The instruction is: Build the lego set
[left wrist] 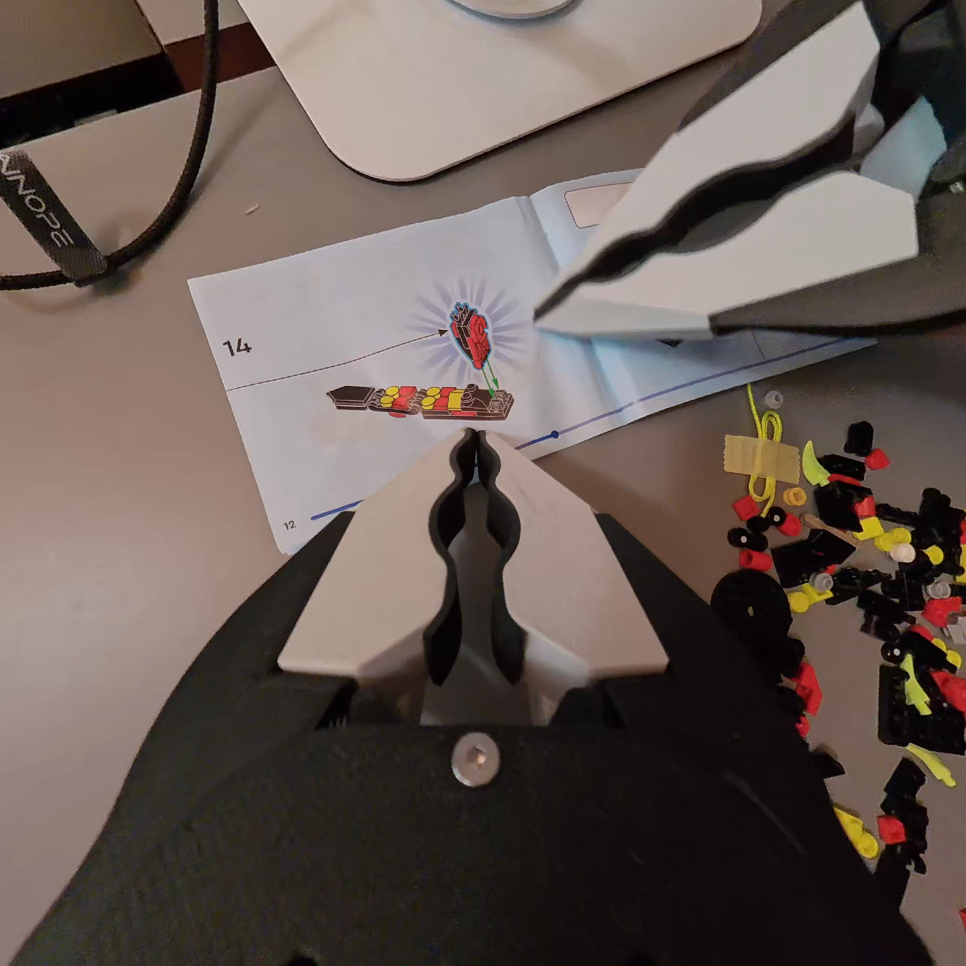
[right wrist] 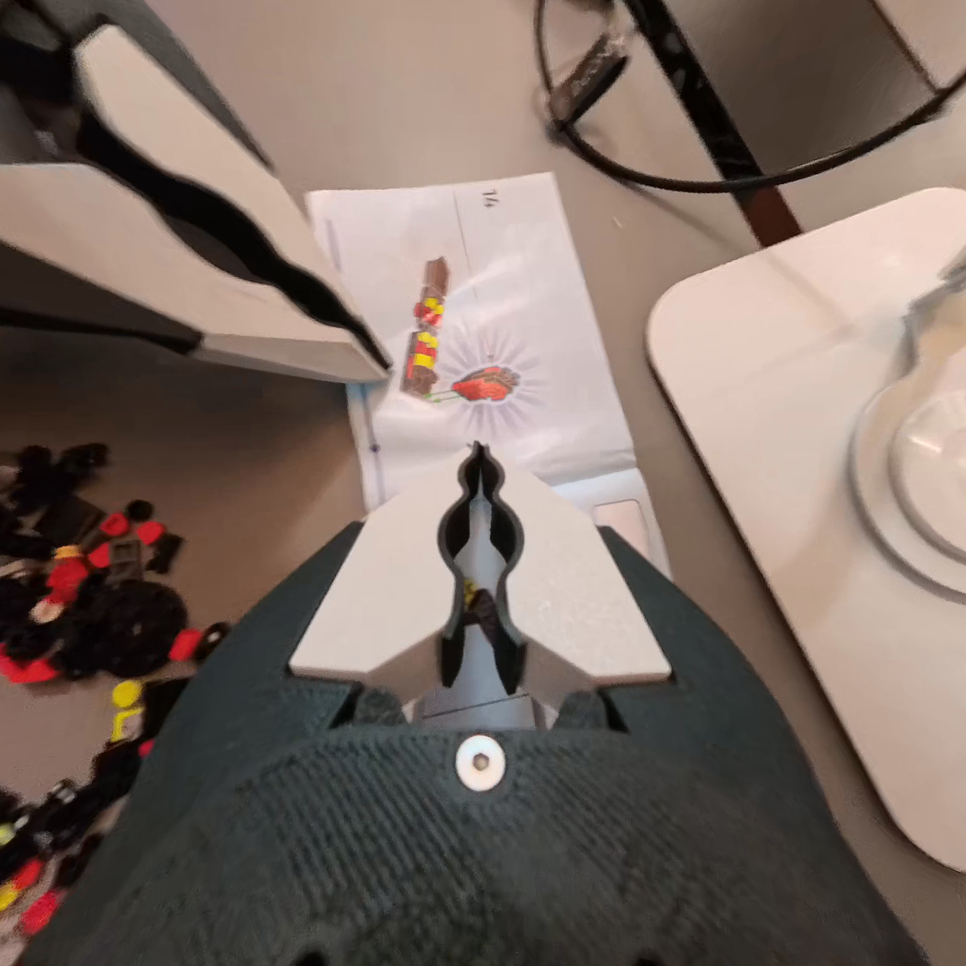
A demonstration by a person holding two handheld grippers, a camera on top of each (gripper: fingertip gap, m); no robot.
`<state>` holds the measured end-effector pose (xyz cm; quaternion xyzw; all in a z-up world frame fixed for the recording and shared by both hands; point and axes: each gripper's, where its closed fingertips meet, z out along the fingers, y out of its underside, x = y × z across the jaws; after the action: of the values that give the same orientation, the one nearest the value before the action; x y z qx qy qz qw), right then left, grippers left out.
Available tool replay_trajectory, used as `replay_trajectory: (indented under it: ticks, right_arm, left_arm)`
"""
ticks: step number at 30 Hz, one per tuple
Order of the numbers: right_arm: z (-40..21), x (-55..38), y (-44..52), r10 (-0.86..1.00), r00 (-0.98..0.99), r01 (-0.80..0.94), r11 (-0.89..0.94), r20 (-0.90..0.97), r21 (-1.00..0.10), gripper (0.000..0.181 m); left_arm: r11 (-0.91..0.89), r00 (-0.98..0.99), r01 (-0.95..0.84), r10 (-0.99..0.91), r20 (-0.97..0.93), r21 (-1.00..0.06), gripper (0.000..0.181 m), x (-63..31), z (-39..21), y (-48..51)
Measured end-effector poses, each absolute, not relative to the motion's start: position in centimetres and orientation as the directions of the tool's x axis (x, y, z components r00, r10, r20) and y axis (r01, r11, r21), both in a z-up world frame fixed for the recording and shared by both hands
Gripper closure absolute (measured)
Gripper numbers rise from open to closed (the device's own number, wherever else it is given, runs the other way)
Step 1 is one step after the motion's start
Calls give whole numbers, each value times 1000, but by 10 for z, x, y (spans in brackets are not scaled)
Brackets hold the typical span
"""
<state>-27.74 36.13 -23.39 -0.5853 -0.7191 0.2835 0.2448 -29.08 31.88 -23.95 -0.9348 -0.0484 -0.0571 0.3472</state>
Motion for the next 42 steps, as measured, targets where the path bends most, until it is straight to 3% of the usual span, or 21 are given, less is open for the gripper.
replay_trajectory:
  ticks: [11,15,21,25,31,33,36,38,40,42]
  right_arm:
    - [-222,-287,413,959,22,621,210,284,-756,181]
    - [-194,-276,405,969,46,550,178,243,-816,181]
    - [-143,-223,364,977,-4,481,188,212,-856,177]
    - [-99,-177,314,982,-43,402,187,185,-897,176]
    - [-80,-107,262,987,4,389,144,158,-910,168]
    - [-71,-83,267,946,93,388,252,310,-886,149]
    - [-37,-46,283,795,306,307,439,524,-845,151]
    - [-30,-32,273,790,384,180,444,478,-878,169]
    - [-48,-32,257,843,373,103,377,387,-921,172]
    - [-83,-42,242,893,295,143,311,340,-940,169]
  left_arm:
    - [-738,984,163,73,162,-655,180,-291,-239,319]
    - [-724,979,189,87,183,-663,179,-290,-238,319]
    - [-676,959,227,28,283,-701,144,-281,-218,315]
    - [-644,965,219,30,262,-733,141,-287,-205,308]
    - [-593,955,237,-4,297,-769,141,-271,-176,287]
    - [-546,958,217,-40,284,-809,141,-257,-162,272]
    - [-484,965,183,-80,252,-856,142,-230,-152,241]
    - [-466,962,195,-83,262,-863,146,-212,-154,221]
    - [-463,948,237,-83,308,-854,147,-197,-156,205]
    - [-458,917,309,-89,388,-834,147,-186,-157,193]
